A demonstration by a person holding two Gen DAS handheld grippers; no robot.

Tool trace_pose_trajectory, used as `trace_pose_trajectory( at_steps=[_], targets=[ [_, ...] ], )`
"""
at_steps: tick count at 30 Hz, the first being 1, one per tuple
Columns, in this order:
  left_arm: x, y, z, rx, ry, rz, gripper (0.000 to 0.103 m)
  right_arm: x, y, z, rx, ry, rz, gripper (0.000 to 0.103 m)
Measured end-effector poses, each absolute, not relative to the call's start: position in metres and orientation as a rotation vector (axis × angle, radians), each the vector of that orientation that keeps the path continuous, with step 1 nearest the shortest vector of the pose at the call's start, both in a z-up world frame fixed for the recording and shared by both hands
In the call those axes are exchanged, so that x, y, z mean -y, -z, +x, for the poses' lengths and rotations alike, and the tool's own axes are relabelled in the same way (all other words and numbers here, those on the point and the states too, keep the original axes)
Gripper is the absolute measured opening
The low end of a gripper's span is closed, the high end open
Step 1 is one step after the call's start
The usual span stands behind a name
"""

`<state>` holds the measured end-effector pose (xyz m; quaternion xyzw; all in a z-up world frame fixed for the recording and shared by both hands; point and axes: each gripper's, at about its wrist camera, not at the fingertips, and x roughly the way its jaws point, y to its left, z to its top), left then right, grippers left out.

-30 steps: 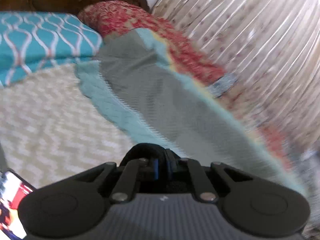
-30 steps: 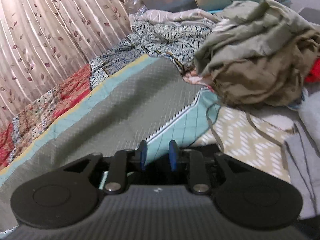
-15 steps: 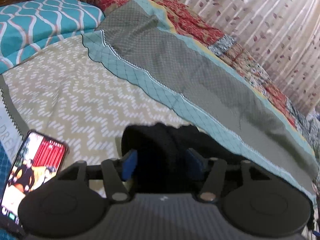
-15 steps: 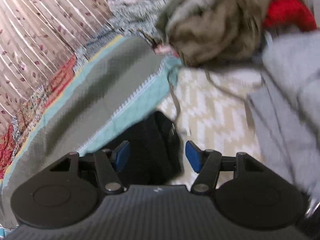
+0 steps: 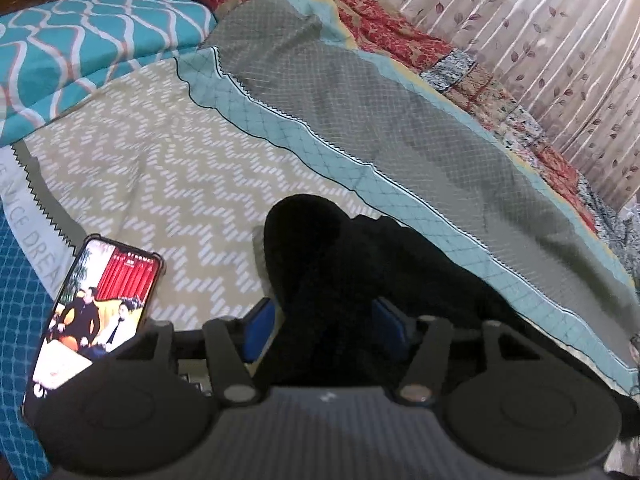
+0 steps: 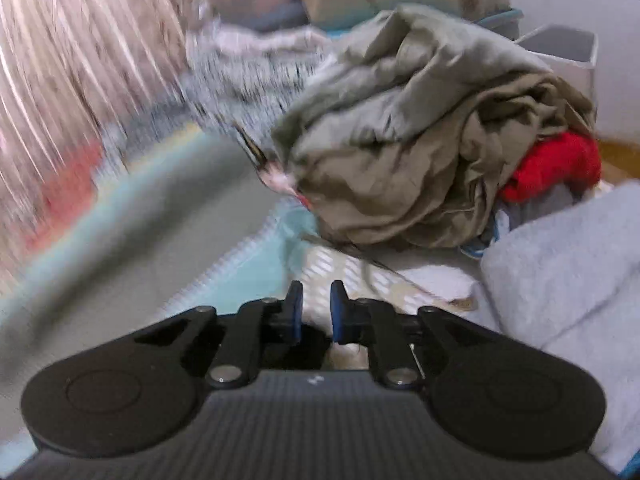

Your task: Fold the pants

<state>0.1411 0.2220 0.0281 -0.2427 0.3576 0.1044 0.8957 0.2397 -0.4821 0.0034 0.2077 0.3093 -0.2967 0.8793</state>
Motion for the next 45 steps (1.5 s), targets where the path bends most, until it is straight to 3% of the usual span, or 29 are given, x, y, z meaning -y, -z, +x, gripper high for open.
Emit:
trace_pose_trajectory(
  at_steps=[3,10,13,18,19,20,21,22,28,32,35,42,44,45],
  targets=[
    [-0.221,-0.031,0.134,-0.754,-0.207,-0.478,0.058,0.479,0.001,0.213,-0.597,0.573,0.543,0.029],
    [-0.225,-0.042,0.127,-0.736,-0.210,-0.464,0.059,0.451,0.000,0.217,-0.641,0.450,0.472,0.030],
    [-0.223,-0.045,0.131,-0.734,-0.204,-0.460,0.059,0.450,-0.002,0.243,-0.660,0.432,0.437,0.049],
    [-0.216,-0.039,0.142,-0.767,-0.204,-0.460,0.059,0.447,0.028,0.293,-0.816,0.409,0.294,0.061],
    [-0.214,-0.038,0.144,-0.772,-0.200,-0.464,0.059,0.448,0.041,0.301,-0.884,0.412,0.265,0.053],
    [-0.214,-0.038,0.146,-0.774,-0.196,-0.463,0.059,0.447,0.050,0.305,-0.949,0.412,0.240,0.037],
    [-0.213,-0.038,0.148,-0.774,-0.193,-0.458,0.059,0.446,0.052,0.306,-0.954,0.409,0.220,0.027],
    [-0.211,-0.039,0.150,-0.773,-0.193,-0.453,0.059,0.444,0.046,0.303,-0.909,0.396,0.221,0.024],
    [-0.204,-0.036,0.163,-0.778,-0.214,-0.446,0.059,0.457,-0.002,0.317,-0.569,0.450,0.288,0.024],
    [-0.201,-0.032,0.162,-0.798,-0.222,-0.438,0.059,0.450,0.026,0.358,-0.694,0.446,0.192,0.037],
    [-0.207,-0.032,0.158,-0.803,-0.238,-0.439,0.059,0.445,0.031,0.348,-0.684,0.449,0.213,0.044],
    [-0.219,-0.044,0.175,-0.753,-0.211,-0.428,0.059,0.432,0.013,0.288,-0.660,0.303,0.485,0.045],
    [-0.217,-0.051,0.193,-0.726,-0.174,-0.366,0.062,0.420,0.007,0.263,-0.656,0.216,0.553,0.045],
    [-0.217,-0.050,0.205,-0.731,-0.155,-0.340,0.069,0.413,0.005,0.250,-0.658,0.173,0.575,0.046]
  ],
)
